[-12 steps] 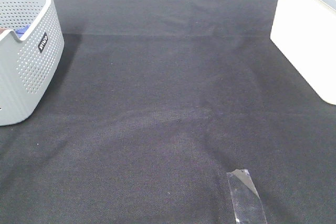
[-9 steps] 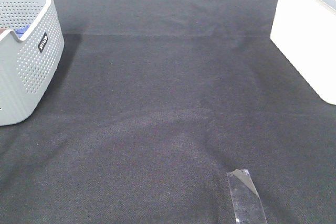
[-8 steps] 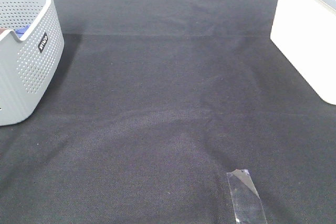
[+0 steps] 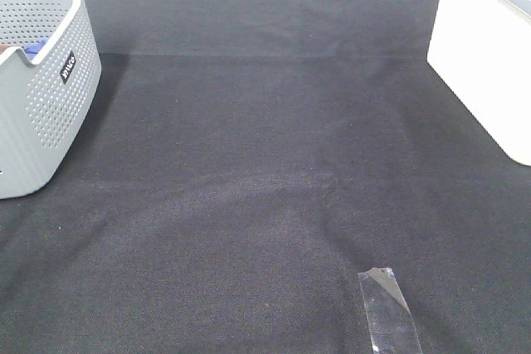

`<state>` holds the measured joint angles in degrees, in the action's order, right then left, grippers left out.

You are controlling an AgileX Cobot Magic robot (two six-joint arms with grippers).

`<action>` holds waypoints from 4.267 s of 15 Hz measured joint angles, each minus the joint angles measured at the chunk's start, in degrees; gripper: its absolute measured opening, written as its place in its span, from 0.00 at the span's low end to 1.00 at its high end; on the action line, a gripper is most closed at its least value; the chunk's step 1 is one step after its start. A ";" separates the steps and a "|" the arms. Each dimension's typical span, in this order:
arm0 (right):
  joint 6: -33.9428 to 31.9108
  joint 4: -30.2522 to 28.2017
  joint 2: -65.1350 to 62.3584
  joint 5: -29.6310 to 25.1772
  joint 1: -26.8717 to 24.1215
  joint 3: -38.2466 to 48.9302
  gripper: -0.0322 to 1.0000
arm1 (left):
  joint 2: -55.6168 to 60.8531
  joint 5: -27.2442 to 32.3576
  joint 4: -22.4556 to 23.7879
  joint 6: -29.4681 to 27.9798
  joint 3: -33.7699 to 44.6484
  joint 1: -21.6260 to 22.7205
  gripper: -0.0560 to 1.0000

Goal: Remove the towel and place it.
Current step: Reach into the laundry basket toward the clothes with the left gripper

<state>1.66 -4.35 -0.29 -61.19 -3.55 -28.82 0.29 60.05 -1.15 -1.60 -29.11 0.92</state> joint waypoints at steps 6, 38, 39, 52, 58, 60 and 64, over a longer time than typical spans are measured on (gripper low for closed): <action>0.00 0.00 0.00 0.00 0.00 0.00 0.96 | 0.00 0.00 0.00 0.00 0.00 0.00 0.91; 0.00 0.00 0.00 0.00 0.00 0.00 0.96 | -78.15 9.34 9.97 48.99 -58.56 0.86 0.90; 0.00 -0.06 0.00 0.00 0.00 0.00 0.96 | -80.79 9.34 10.89 50.25 -59.42 2.06 0.90; 0.00 -0.06 0.00 0.00 0.00 0.00 0.96 | -119.46 9.51 5.27 61.13 -85.43 10.03 0.90; 0.00 -0.06 0.00 0.00 0.00 0.00 0.96 | -124.10 9.51 3.50 62.40 -85.60 10.03 0.90; 0.00 -0.06 0.00 0.00 0.00 0.00 0.96 | -124.79 9.45 2.01 62.40 -85.60 10.03 0.90; 0.00 -0.06 0.00 0.00 0.00 0.00 0.96 | -126.17 9.45 1.15 59.07 -85.60 10.03 0.89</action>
<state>1.66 -4.41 -0.29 -61.19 -3.55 -28.82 -125.88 69.50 0.00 57.47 -114.71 10.94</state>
